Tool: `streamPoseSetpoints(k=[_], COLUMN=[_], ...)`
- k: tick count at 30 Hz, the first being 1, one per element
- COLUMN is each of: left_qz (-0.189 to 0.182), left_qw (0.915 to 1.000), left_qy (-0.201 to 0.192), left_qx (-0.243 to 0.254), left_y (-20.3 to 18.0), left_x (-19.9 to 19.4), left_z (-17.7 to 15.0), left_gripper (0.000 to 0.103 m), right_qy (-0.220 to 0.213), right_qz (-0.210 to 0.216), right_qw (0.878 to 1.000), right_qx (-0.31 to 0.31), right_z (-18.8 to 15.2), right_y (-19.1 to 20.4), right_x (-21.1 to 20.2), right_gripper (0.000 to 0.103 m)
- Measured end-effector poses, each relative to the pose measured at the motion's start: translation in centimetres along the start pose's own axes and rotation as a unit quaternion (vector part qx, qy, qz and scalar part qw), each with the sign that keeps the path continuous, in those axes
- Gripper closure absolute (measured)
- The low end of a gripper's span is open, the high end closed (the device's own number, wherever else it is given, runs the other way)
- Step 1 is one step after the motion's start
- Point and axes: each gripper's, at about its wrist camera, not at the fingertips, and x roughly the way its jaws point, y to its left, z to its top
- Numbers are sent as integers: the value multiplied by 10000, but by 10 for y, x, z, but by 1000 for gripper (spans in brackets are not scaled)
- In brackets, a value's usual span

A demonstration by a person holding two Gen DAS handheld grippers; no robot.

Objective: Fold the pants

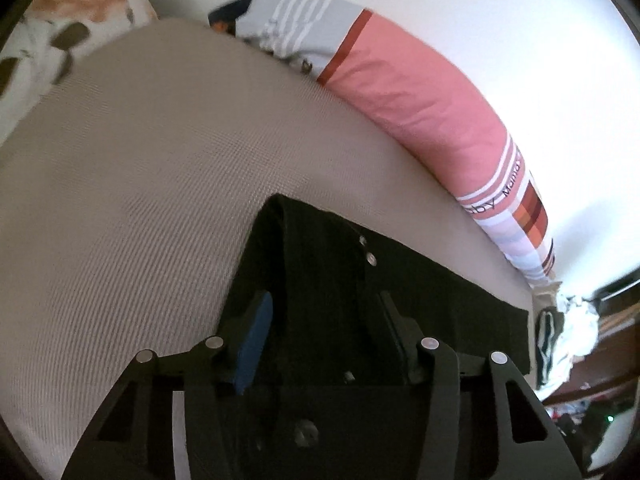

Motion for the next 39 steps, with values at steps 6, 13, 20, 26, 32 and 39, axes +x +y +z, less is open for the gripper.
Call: streamPoseSetpoints(k=[6, 13, 20, 26, 32, 39], left_qz=[-582, -978, -1244, -1239, -1651, -1893], left_qw=[9972, 9933, 9887, 9917, 9831, 9696], left_qy=[435, 595, 824, 331, -362, -758], left_qx=[-173, 164, 139, 98, 710, 1350], left_y=[25, 11, 2, -5, -42, -53], left_x=[25, 42, 80, 68, 11, -39], left_z=[25, 45, 56, 49, 29, 9], left_gripper=[52, 69, 69, 93, 93, 93], right_qy=[246, 395, 503, 1085, 1800, 2688], right_qz=[8, -7, -18, 71, 416, 625], right_qw=[9997, 9990, 9950, 9750, 9262, 8509], right_qx=[-41, -193, -858, -1936, -3287, -4470], right_z=[7, 16, 44, 85, 119, 142], right_y=[11, 22, 35, 41, 48, 53], right_x=[39, 71, 96, 132, 163, 194], right_gripper=[0, 0, 0, 0, 0, 17])
